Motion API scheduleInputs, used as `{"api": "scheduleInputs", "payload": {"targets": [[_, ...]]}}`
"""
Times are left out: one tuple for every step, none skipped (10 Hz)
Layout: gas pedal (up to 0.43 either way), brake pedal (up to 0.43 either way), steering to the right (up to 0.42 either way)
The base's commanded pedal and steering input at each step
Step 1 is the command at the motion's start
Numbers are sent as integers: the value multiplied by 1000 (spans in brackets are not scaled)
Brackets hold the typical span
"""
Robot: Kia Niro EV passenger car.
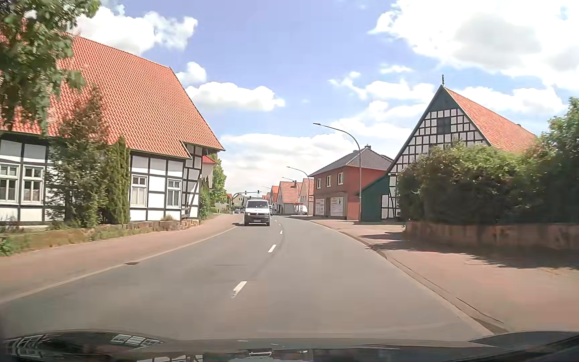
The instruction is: Follow the waypoints while adhering to traffic rules and regulations
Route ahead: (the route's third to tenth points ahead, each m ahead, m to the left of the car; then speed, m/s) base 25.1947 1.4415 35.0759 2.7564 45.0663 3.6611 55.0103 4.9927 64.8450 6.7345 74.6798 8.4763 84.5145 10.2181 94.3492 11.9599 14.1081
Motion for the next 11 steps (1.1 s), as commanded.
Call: {"api": "scheduleInputs", "payload": {"targets": [[169, 0, -5], [169, 0, -5], [169, 0, -5], [169, 0, -5], [169, 0, -6], [169, 0, -7], [169, 0, -10], [169, 0, -14], [169, 0, -16], [169, 0, -17], [169, 0, -16]]}}
